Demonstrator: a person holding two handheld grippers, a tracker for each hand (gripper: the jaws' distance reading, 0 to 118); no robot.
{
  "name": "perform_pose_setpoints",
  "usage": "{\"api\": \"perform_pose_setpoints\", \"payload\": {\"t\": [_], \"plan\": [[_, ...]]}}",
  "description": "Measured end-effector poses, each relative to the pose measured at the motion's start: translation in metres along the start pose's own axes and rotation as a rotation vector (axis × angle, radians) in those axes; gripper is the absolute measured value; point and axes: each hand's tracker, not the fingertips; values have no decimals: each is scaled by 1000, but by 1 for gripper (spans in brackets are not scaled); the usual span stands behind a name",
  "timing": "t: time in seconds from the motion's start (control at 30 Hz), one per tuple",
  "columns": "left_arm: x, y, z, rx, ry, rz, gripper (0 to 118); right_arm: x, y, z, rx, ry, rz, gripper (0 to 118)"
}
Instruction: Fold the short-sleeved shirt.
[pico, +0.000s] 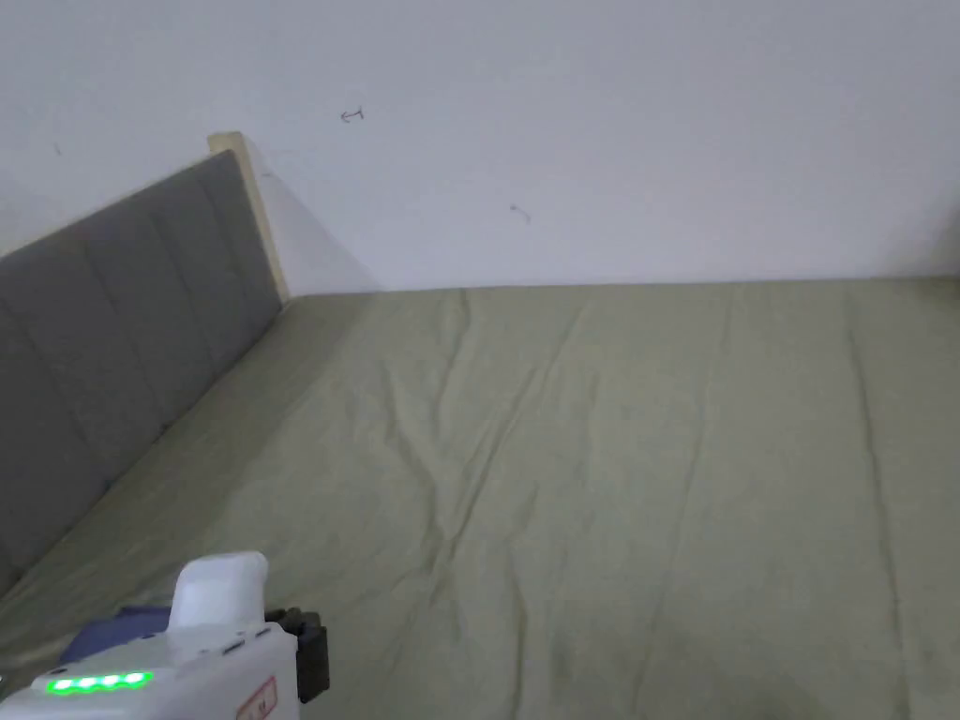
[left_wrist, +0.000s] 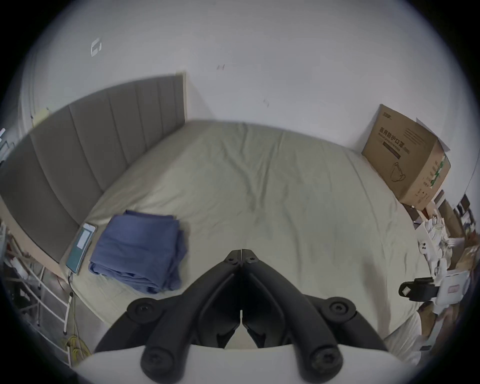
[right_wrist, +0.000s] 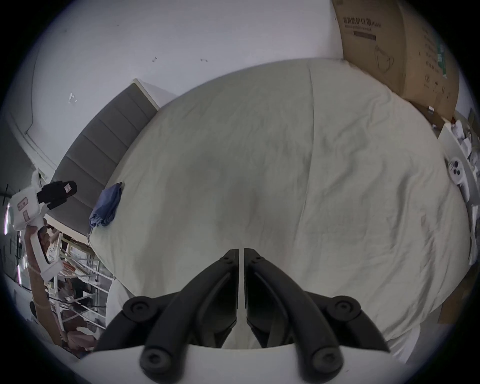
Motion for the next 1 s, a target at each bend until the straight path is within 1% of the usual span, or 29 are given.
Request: {"api": "perform_pose_setpoints", "payload": {"t": [0.07,0.1,0.17,0.2,0.23,0.27,0.33,0.4,0.5,0.53,0.57,0.6,0.63,0.67,0.7,0.73,0.77,0.8,0.83,0.87,0.93,1.0], "plan": [[29,-4,17,50,-23,-34,0,-4,1,19,74,-32,47,5],[46,-4,26,101,-8,-42,0,-6,3,29,108,-43,51,5],[73,-9,43,187,40,-108,0,-10,8,50,184,-54,63,5],[82,-11,50,213,79,-91,0,-13,10,59,225,-65,63,5],[92,-11,57,241,70,-68,0,-17,12,69,263,-88,79,5],[97,-10,63,253,13,-51,0,-22,15,78,301,-111,94,5],[109,-9,76,267,-21,-80,0,-33,19,96,376,-151,134,5],[121,-7,89,318,25,-122,0,-43,20,111,459,-202,176,5],[134,-4,111,394,18,-143,0,-59,21,132,586,-282,210,7],[135,-3,118,424,-8,-136,0,-62,22,138,622,-287,204,13],[136,-2,123,448,-12,-118,0,-65,23,143,651,-288,194,25],[137,-1,129,469,-11,-111,2,-67,24,148,677,-284,191,41],[138,2,134,474,-17,-107,9,-69,24,153,692,-278,188,71],[139,3,137,475,-20,-104,21,-69,25,154,697,-282,187,91],[138,4,140,479,-32,-107,40,-70,26,156,713,-293,192,102],[138,5,142,477,-46,-104,71,-72,24,159,740,-304,191,104],[138,7,144,472,-50,-99,92,-73,22,162,774,-321,189,104],[138,7,145,468,-59,-94,108,-74,21,163,800,-336,183,104],[139,6,147,473,-66,-79,117,-74,22,166,803,-327,159,104],[139,5,148,474,-62,-77,118,-74,23,169,805,-310,138,104],[142,6,151,492,-73,-35,118,-73,24,174,812,-232,106,104],[143,8,151,465,-113,-33,118,-75,24,176,822,-225,110,104]]}}
